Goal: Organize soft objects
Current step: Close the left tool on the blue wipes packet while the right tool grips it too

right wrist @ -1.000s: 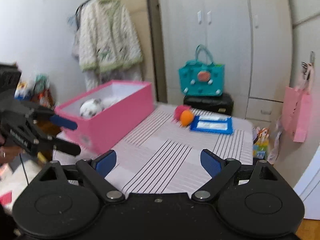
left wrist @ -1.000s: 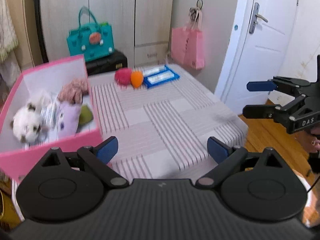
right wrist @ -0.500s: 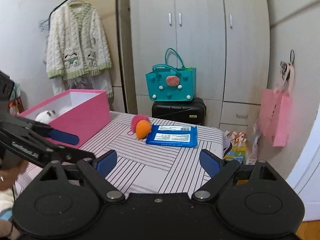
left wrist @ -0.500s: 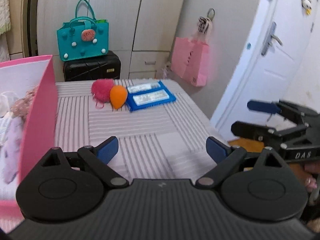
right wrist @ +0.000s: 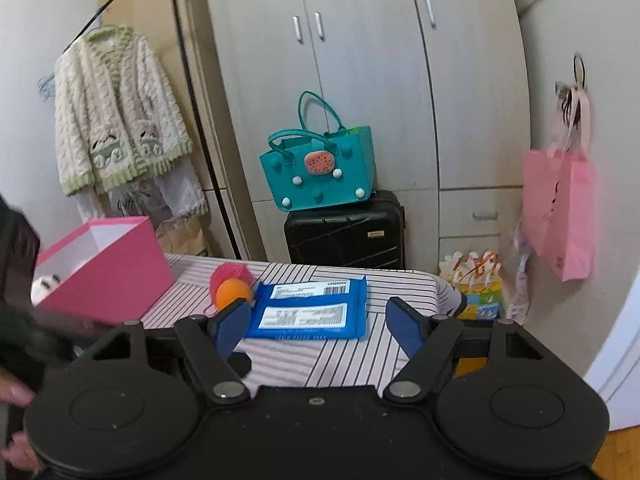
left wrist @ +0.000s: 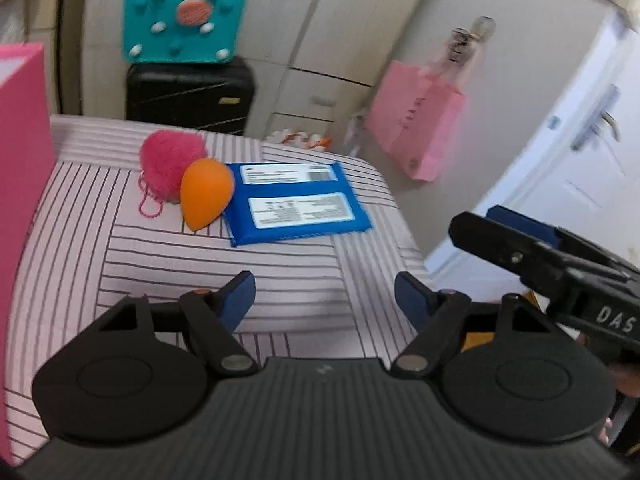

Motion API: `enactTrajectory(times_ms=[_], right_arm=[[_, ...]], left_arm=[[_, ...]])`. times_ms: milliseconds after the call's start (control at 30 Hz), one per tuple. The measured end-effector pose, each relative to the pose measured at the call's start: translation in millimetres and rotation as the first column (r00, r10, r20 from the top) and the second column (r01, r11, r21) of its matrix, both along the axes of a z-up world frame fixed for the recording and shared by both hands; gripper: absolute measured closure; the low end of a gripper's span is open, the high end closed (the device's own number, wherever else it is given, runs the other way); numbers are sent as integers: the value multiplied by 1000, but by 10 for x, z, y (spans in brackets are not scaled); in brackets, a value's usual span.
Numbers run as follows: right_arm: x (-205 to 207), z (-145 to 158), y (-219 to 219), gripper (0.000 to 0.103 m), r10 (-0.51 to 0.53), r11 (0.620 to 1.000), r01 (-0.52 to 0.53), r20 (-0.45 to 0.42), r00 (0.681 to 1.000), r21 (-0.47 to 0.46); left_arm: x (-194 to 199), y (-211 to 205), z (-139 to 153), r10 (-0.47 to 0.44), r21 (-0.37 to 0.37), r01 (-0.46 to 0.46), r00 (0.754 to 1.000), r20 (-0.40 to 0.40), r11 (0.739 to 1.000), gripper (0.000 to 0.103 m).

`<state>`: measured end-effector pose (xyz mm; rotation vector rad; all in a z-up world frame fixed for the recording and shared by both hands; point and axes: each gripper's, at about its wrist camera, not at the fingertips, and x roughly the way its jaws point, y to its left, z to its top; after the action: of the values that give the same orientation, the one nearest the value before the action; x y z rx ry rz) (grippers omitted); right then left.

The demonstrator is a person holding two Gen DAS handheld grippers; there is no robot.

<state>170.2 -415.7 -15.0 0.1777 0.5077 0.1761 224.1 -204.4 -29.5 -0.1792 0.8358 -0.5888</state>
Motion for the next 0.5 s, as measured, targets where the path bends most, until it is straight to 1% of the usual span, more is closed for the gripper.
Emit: enactTrajectory(times_ms=[33,67,133,200,267,333,367,400,467,500], right_arm=[[71,-29,-24,23,-1,1000,1,-10,1000,16],[151,-62,-43,23,-1,1000,2,-23,1000,29],[328,-137,-82,23,7,998,-5,-46,999,56],[504,-233,-99,24,14,997,-8,-74,997,76],[644,-332,-138,26,-4,996,13,-105,994,91],[728,-409,-221,27,-13,990,30,-120,993,140],[763,-442,-261,30,-13,986,35,-129,992,165],[807,-476,-303,32,-18,981,44,-138,990,188],[880,-519,-349,40,-24,979,53,-148,989,199],[910,-542,-364,42,-24,978,54,-149,989,199]], left_arm=[[44,-21,-42,23,0,-23,1000,-15,1000,27],[98,-46,-80,46,-3,-46,999,-24,999,29],[195,-101,-133,67,-9,-67,997,-36,998,29],[308,-161,-193,100,15,-99,993,-56,995,29],[374,-177,-238,129,26,-127,990,-61,992,29],[407,-169,-271,134,22,-133,989,-68,991,30],[419,-169,-288,137,24,-136,988,-66,990,35],[438,-175,-308,138,31,-137,988,-65,990,36],[477,-166,-344,151,31,-149,986,-69,988,39],[492,-156,-358,155,27,-154,985,-71,988,39]])
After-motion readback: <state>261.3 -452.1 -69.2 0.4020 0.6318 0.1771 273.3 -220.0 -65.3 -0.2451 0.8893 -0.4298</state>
